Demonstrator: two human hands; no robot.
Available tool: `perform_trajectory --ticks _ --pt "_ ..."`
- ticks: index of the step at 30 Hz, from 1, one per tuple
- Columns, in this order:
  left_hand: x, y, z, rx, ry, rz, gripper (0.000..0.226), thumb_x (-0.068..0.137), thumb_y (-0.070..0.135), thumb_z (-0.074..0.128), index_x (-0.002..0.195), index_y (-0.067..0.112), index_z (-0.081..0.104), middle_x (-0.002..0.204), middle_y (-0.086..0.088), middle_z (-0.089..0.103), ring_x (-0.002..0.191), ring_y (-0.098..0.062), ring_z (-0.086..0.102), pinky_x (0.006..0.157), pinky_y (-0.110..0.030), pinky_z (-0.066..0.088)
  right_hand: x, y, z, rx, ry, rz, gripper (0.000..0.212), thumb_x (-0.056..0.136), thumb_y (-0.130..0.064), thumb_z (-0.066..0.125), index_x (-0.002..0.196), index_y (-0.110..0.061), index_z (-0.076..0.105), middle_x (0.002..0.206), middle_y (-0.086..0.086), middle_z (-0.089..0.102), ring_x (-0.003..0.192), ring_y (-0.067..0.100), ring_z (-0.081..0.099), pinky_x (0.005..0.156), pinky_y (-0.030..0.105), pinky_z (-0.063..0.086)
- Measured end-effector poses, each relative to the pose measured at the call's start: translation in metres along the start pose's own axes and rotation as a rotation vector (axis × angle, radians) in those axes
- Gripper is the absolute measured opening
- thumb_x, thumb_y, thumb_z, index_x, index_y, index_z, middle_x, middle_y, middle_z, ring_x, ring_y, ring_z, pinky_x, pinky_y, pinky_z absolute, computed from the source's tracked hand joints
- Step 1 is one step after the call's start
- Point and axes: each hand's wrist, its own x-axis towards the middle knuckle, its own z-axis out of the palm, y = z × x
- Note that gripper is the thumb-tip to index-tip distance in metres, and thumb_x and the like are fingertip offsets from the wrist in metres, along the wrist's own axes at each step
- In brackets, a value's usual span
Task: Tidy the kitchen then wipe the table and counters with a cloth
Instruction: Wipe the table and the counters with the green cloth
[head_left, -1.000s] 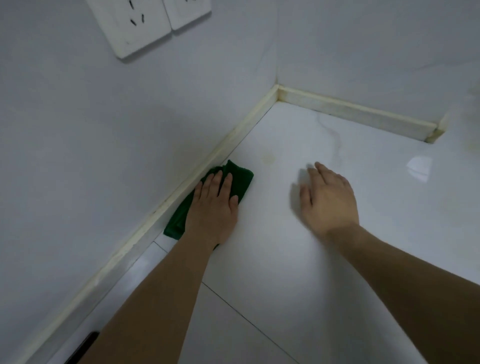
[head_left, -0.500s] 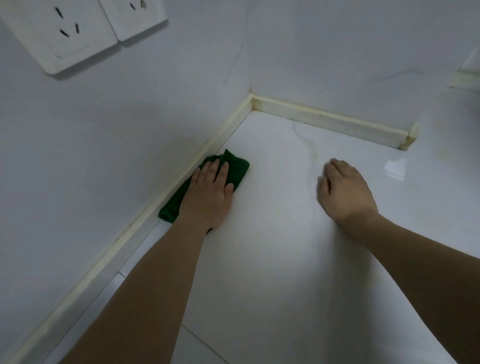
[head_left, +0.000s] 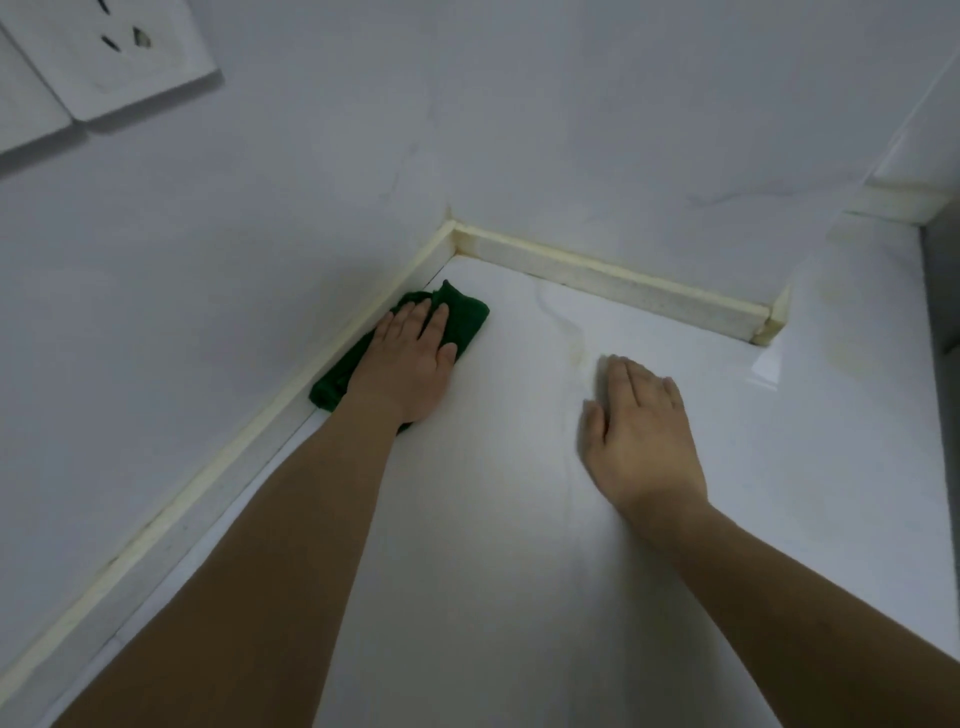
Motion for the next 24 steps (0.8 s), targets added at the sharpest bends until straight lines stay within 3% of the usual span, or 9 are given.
perform_trajectory --ticks 4,12,24 --pt "0.037 0.009 -0.003 0.041 -0.015 0.026 0.058 0.104 0.04 0.015 0.155 0.016 0.002 0.162 -0.007 0.001 0.149 -0.021 -0.001 0.12 -0.035 -0.006 0.001 0.004 0.002 -0.03 -0.058 0.036 0.061 0.1 -0.038 0.016 0.153 -0.007 0.014 0.16 0.011 0.014 0.148 0.023 0.008 0.121 0.039 0.002" --pt "0.099 0.029 -0.006 0.041 -0.032 0.027 0.057 0.104 0.04 0.016 0.155 0.016 0.004 0.162 -0.007 0.003 0.149 -0.021 0.002 0.12 -0.035 -0.004 0.004 0.005 0.004 -0.023 -0.133 0.046 0.061 0.101 -0.037 0.015 0.154 -0.008 0.009 0.161 0.008 0.005 0.149 0.02 0.0 0.121 0.037 -0.002" --pt "0.092 0.063 0.002 0.013 -0.044 0.001 0.058 0.103 0.041 0.017 0.155 0.018 0.004 0.162 -0.007 0.002 0.149 -0.025 -0.001 0.119 -0.039 -0.006 0.006 0.006 0.003 -0.024 -0.158 0.057 0.061 0.1 -0.036 0.014 0.153 -0.007 0.007 0.161 0.009 0.004 0.149 0.02 -0.001 0.121 0.038 -0.001"
